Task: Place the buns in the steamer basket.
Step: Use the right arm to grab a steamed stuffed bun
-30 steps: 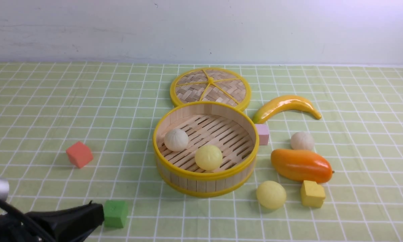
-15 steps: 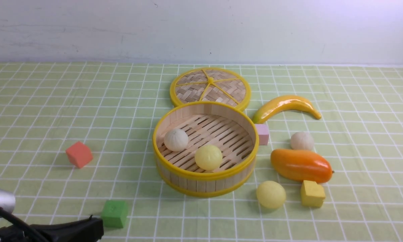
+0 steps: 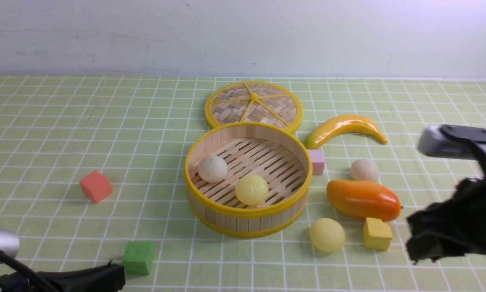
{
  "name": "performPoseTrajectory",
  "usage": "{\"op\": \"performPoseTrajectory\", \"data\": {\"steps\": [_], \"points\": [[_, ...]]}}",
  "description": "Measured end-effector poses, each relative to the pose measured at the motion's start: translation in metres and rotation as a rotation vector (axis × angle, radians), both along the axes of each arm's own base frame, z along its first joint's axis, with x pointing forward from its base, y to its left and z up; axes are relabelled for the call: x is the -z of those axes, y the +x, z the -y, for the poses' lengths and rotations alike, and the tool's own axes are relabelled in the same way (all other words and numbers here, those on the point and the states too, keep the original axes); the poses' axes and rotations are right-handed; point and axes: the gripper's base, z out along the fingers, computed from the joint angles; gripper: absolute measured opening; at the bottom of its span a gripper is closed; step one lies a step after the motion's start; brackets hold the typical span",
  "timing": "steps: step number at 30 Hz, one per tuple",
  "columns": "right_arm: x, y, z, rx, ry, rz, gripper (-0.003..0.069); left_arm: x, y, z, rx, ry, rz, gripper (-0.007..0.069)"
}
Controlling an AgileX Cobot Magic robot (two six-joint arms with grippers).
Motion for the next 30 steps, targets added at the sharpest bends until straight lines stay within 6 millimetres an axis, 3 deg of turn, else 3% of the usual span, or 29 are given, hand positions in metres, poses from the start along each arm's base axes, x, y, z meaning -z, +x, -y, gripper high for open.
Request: {"op": "performPoseTrajectory", "data": {"steps": [1,2,5,6,14,30], "points": [[0.001,0.001,-0.004,-0.016,-0.006,0.0,0.0241,0.0,0.0,0.0,0.0,0.0,0.0,-0.0013],[0.01,0.016,-0.025,-0.078,-0.034,0.0,0.0241,0.0,0.0,0.0,0.0,0.0,-0.001,-0.0013],[0.019,0.033,-0.043,-0.114,-0.06,-0.005,0.0241,0.0,0.0,0.0,0.0,0.0,-0.001,-0.0013],[0.028,0.049,-0.054,-0.121,-0.072,-0.007,0.0241,0.0,0.0,0.0,0.0,0.0,-0.001,-0.0013],[0.066,0.098,-0.072,-0.115,-0.123,-0.035,0.0241,0.0,0.0,0.0,0.0,0.0,-0.001,-0.0013],[0.097,0.12,-0.071,-0.057,-0.176,-0.017,0.0241,0.0,0.0,0.0,0.001,0.001,-0.002,-0.0009]]}}
